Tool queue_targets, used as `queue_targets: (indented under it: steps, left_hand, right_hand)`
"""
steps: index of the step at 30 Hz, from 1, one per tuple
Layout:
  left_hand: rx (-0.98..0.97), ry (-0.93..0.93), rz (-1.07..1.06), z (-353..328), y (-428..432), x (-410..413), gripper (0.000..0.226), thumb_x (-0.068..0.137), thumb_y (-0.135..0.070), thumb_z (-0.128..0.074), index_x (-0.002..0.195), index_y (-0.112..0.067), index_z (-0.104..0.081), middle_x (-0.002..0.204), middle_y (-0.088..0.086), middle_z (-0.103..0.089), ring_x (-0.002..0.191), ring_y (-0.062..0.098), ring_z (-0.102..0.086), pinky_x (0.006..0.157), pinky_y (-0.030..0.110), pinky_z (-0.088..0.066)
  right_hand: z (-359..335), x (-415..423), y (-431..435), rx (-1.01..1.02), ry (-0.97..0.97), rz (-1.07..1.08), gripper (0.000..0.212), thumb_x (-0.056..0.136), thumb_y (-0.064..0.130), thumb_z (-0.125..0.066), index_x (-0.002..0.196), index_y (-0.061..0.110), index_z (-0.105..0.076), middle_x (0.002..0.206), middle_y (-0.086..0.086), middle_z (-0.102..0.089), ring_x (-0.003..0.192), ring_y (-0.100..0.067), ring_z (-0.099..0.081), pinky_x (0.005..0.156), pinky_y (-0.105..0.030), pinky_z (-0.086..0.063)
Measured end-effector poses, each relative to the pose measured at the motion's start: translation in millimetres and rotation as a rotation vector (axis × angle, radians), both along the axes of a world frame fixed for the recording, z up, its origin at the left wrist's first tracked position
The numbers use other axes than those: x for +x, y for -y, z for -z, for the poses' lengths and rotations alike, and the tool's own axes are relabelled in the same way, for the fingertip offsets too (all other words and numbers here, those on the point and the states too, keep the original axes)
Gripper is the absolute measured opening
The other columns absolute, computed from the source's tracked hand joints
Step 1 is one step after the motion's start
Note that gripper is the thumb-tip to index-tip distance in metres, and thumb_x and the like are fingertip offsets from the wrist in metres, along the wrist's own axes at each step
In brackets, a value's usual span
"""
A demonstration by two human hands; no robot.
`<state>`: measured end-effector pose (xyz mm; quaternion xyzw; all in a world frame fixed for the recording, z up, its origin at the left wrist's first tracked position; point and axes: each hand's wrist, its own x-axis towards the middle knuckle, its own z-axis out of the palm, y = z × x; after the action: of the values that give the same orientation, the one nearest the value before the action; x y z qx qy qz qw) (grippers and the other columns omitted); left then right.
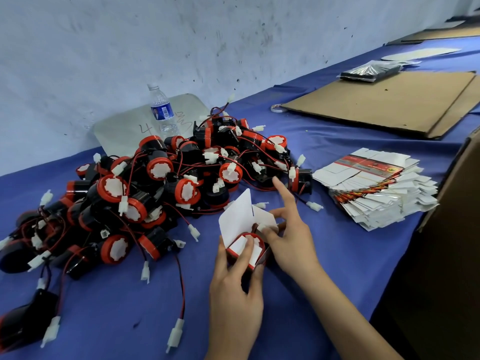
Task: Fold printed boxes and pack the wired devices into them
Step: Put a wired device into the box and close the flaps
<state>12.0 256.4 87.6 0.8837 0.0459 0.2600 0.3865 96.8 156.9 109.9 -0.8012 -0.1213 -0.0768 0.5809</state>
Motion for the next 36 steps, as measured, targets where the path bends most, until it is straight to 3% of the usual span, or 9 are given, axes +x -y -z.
queue_targets:
  steps: [3, 8, 12, 19, 23, 27, 31, 34, 36]
  left_hand:
    - [-0.011, 0.03, 0.005, 0, -1, 1, 0.046, 0.084, -0.01, -0.072, 0.125, -0.03, -0.063, 0.148, 0.006, -0.043, 0.131, 0.017, -0.048, 0.1, 0.017, -0.04]
    - [-0.009, 0.175, -0.07, 2, -3, 3, 0.039, 0.077, 0.007, -0.074, 0.109, -0.015, -0.074, 0.152, 0.011, -0.033, 0.129, 0.012, -0.048, 0.094, 0.001, -0.037]
    - [0.017, 0.192, -0.1, 2, -5, 5, 0.036, 0.078, 0.01, -0.072, 0.107, -0.01, -0.074, 0.154, 0.008, -0.027, 0.134, 0.024, -0.041, 0.097, 0.001, -0.033]
    - [0.231, 0.221, -0.085, 4, -9, 3, 0.036, 0.079, 0.01, -0.06, 0.109, -0.005, -0.073, 0.107, 0.008, -0.062, 0.107, 0.011, -0.053, 0.082, 0.032, -0.052]
    - [0.164, 0.215, -0.039, -3, -8, 4, 0.024, 0.078, -0.013, -0.065, 0.099, -0.01, -0.077, 0.101, 0.0, -0.064, 0.106, -0.005, -0.051, 0.089, 0.004, -0.041]
    - [0.167, 0.178, 0.024, -6, -11, 8, 0.023, 0.074, -0.004, -0.08, 0.096, -0.008, -0.077, 0.1, -0.001, -0.064, 0.109, -0.007, -0.048, 0.094, -0.001, -0.033]
    - [0.19, 0.179, 0.034, -9, -13, 7, 0.025, 0.075, 0.009, -0.073, 0.096, -0.004, -0.076, 0.1, 0.001, -0.065, 0.112, 0.008, -0.054, 0.098, 0.007, -0.038]
    - [0.209, 0.179, 0.046, -8, -14, 8, 0.024, 0.077, 0.014, -0.07, 0.095, -0.001, -0.075, 0.102, 0.005, -0.067, 0.108, 0.012, -0.06, 0.093, 0.018, -0.045]
    - [0.19, 0.175, 0.048, -8, -14, 9, 0.021, 0.079, 0.012, -0.069, 0.095, -0.001, -0.075, 0.103, 0.003, -0.067, 0.104, 0.007, -0.06, 0.088, 0.016, -0.046]
  right_hand:
    - [6, 2, -2, 0.138, -0.064, 0.015, 0.049, 0.083, -0.006, -0.059, 0.094, 0.041, -0.066, 0.088, 0.008, -0.068, 0.076, -0.01, -0.061, 0.068, -0.022, -0.052]
    - [4, 1, 6, 0.104, -0.042, -0.019, 0.018, 0.077, 0.008, -0.079, 0.087, 0.023, -0.077, 0.086, 0.006, -0.063, 0.077, -0.003, -0.061, 0.071, -0.014, -0.047]
    - [-1, -6, 20, -0.074, -0.048, -0.192, 0.04, 0.071, 0.041, -0.076, 0.106, 0.023, -0.074, 0.101, 0.009, -0.059, 0.086, -0.001, -0.058, 0.075, -0.009, -0.042]
    - [5, -29, 23, -0.193, 0.091, -0.267, 0.032, 0.085, 0.028, -0.073, 0.116, 0.021, -0.07, 0.085, 0.007, -0.048, 0.076, -0.004, -0.051, 0.071, -0.011, -0.04]
    - [-4, -33, 29, 0.294, -0.014, -0.25, 0.028, 0.087, 0.038, -0.056, 0.082, 0.017, -0.073, 0.085, 0.007, -0.057, 0.079, -0.004, -0.056, 0.074, -0.017, -0.044]
    - [-29, 9, 26, 0.54, -0.144, -0.216, 0.036, 0.091, 0.049, -0.044, 0.093, 0.023, -0.069, 0.107, -0.002, -0.069, 0.107, -0.012, -0.062, 0.101, -0.035, -0.045]
    - [-52, 36, 6, 0.353, -0.535, -0.583, 0.049, 0.097, 0.057, -0.028, 0.109, 0.031, -0.068, 0.108, -0.003, -0.073, 0.105, -0.015, -0.066, 0.095, -0.033, -0.048]
    - [-49, 33, 2, -0.049, -0.359, -0.678, 0.028, 0.099, 0.043, -0.045, 0.103, 0.036, -0.072, 0.102, 0.022, -0.071, 0.099, 0.011, -0.061, 0.089, -0.017, -0.046]
    - [-42, 29, 2, -0.124, -0.259, -0.705, 0.025, 0.099, 0.03, -0.051, 0.116, 0.028, -0.07, 0.119, 0.014, -0.068, 0.115, 0.001, -0.058, 0.096, -0.019, -0.045]
